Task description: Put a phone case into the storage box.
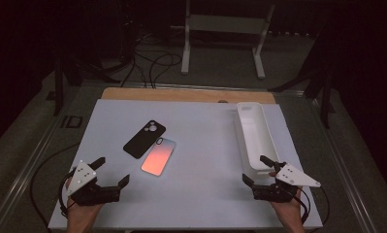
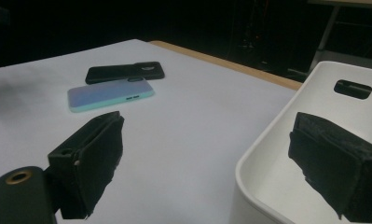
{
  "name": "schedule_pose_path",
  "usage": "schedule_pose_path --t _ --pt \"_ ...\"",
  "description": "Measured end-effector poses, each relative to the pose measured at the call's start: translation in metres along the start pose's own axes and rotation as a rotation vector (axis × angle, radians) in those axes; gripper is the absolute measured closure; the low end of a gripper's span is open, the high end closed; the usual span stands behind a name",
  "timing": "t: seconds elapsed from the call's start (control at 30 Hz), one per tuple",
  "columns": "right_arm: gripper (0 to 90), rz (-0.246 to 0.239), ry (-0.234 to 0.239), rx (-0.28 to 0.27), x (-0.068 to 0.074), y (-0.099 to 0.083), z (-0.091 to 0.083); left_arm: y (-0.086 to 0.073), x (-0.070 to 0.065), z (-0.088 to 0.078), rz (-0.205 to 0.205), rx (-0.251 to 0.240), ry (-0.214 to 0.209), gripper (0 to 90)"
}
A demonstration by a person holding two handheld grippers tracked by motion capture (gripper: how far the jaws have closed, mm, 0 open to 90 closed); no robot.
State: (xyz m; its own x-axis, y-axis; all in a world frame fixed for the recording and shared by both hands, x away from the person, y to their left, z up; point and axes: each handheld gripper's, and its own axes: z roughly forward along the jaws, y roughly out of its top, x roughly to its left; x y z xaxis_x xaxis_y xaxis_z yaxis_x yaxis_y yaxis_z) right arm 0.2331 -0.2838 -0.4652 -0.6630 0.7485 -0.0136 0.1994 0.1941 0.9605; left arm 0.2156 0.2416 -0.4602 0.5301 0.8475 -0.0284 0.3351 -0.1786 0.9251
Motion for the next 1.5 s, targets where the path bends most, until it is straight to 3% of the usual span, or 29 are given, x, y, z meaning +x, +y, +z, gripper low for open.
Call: schedule_pose_path --t 0.4,0.73,1.03,1.5 --pt "9.8 0.009 -0.013 0.002 -0.003 -0.001 0.0 0.0 0.0 0.001 -0.006 0.014 0.028 0.8" --pt "9.1 0.003 -0.001 0.015 0.0 0.0 0.005 0.005 -0.004 0.011 0.001 0.057 0.018 0.3" --pt "9.1 0.019 -0.008 0.004 -0.004 0.002 0.006 0.019 -0.009 0.029 0.001 0.11 0.0 0.0" --pt "9.1 0.016 -0.008 0.009 -0.004 0.003 0.007 0.032 -0.017 0.078 0.045 0.27 0.004 0.0"
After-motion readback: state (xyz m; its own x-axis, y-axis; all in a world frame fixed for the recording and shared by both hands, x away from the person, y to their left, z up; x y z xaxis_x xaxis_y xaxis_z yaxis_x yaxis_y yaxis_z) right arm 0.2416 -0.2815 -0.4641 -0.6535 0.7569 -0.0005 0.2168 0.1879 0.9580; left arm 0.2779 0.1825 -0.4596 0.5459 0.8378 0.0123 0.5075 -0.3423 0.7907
